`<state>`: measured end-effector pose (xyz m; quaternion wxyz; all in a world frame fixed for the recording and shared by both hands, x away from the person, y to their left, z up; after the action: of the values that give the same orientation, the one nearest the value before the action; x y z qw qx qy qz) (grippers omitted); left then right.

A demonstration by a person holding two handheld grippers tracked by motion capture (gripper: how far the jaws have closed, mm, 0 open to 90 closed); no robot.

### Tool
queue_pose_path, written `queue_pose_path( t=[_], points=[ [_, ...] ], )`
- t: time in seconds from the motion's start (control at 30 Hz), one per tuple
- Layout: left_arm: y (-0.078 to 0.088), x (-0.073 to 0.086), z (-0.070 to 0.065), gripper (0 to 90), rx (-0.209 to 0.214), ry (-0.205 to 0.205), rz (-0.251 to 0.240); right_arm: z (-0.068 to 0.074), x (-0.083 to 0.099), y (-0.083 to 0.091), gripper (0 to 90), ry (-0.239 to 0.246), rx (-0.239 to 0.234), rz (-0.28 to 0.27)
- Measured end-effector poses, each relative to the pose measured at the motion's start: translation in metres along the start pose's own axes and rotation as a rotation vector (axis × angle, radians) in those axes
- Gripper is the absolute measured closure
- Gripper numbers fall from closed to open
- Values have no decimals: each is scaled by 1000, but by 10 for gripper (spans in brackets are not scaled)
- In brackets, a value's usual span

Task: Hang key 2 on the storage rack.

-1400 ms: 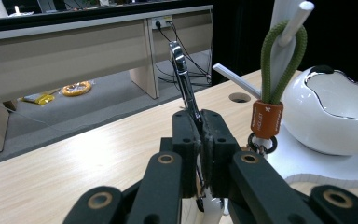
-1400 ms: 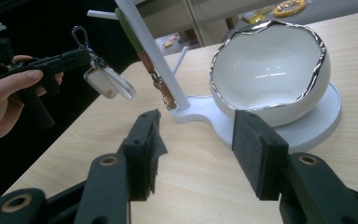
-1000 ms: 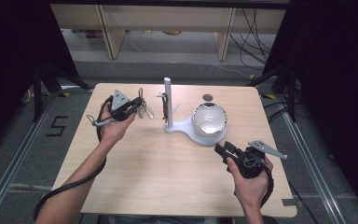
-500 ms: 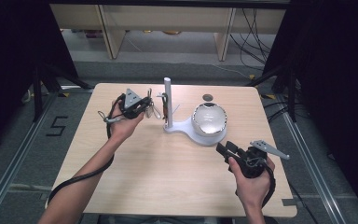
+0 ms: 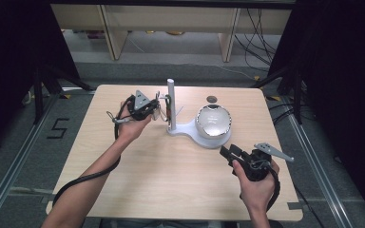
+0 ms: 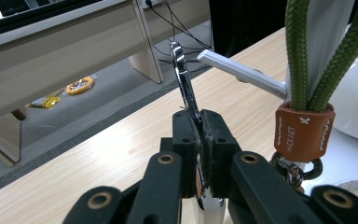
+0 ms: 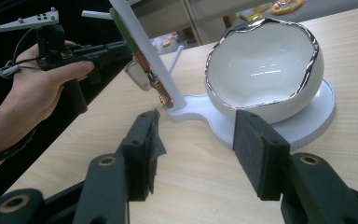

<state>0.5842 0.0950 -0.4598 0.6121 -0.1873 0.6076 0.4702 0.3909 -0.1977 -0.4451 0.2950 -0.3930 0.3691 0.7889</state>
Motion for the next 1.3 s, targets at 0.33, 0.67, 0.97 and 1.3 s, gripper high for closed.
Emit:
queue_pose_path(
  t=[0.33,0.67,0.97,1.3],
  points=[
    [-4,-4,-6,845,13,-34,-2,-1,0,1,508,-2,-5,5],
    [-4,-6,-10,845,10,-71,-1,-2,1,-1,505,-11,-11,13],
    [-7,-2,-16,844,36,-90,21,-2,3,-2,501,-21,-7,22],
    [4,4,-17,617,60,-114,39,-5,4,-2,497,-12,-6,23]
  ],
)
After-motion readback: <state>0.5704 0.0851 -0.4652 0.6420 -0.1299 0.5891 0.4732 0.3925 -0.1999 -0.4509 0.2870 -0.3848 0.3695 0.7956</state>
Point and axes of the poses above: each handheld gripper's, and its own axes: y roughly backward along the jaws, x roughly out of its underside, z roughly to its left, the point moved 7 cm from there along -y, roughly forward along the jaws, and after that the axes turned 1 degree about z, right-handed, at the moved point
